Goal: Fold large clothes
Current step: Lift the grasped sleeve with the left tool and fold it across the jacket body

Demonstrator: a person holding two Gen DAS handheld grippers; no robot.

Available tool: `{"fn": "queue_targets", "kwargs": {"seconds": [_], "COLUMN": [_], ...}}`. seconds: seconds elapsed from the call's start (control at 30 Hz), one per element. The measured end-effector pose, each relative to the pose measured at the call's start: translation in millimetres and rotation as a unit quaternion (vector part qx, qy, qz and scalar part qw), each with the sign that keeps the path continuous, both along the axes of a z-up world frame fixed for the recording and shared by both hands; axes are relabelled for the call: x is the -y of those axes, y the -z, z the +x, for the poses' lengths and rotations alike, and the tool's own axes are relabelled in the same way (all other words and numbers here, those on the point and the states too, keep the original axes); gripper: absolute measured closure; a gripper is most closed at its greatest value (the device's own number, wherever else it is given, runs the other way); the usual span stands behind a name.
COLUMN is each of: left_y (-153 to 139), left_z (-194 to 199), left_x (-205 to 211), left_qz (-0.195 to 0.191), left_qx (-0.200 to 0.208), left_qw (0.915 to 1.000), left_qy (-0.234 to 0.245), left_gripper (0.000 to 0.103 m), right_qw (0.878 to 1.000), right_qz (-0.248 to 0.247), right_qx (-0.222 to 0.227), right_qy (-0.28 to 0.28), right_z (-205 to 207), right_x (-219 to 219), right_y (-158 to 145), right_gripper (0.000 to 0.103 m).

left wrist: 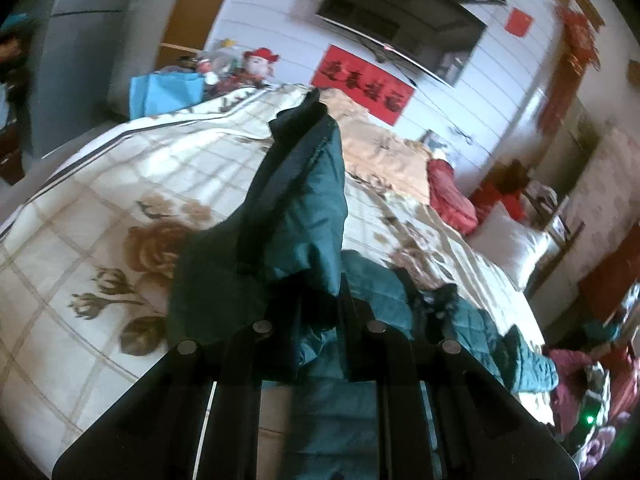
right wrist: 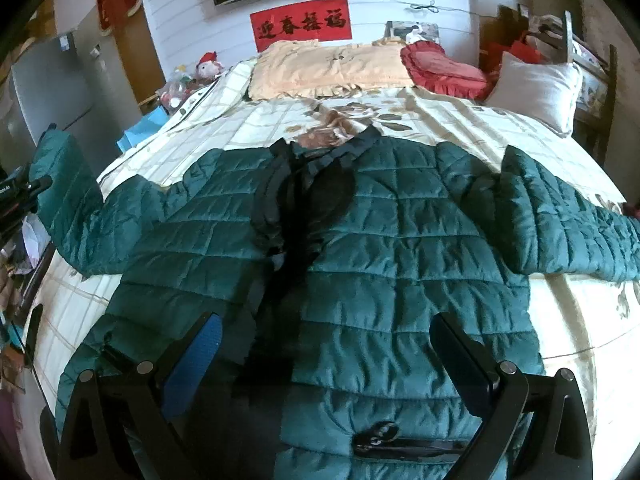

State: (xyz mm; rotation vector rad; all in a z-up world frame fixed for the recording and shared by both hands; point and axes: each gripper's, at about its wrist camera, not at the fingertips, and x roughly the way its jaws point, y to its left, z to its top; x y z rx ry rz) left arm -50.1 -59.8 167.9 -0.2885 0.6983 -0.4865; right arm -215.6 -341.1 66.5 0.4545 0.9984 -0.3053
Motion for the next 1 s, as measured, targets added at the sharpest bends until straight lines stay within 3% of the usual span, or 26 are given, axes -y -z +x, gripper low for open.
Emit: {"fn": "queue_targets", "kwargs": {"seconds": [0.5,1.0], "left_y": [-12.5,17.8], "left_z": [-41.2,-68.7], "left_x": [104.0,202.4], "left_qz": [0.009,0.036], "left_qx": [0.009,-0.022], "left_qw": [0.9945,0.981], "left_qy": [0.104,0.189], "left_gripper": [0.091,0.091], "right_qw": [1.0,0.998], "right_qz": [-0.002,0.011], "right_qx": [0.004,0.002], "right_qy": [0.027,0.056], "right_z": [-25.9,-47.8], "right_x": [23.0,47.7], "right_y": [-7.0,0.6], "right_gripper": [0.0,0.0]}}
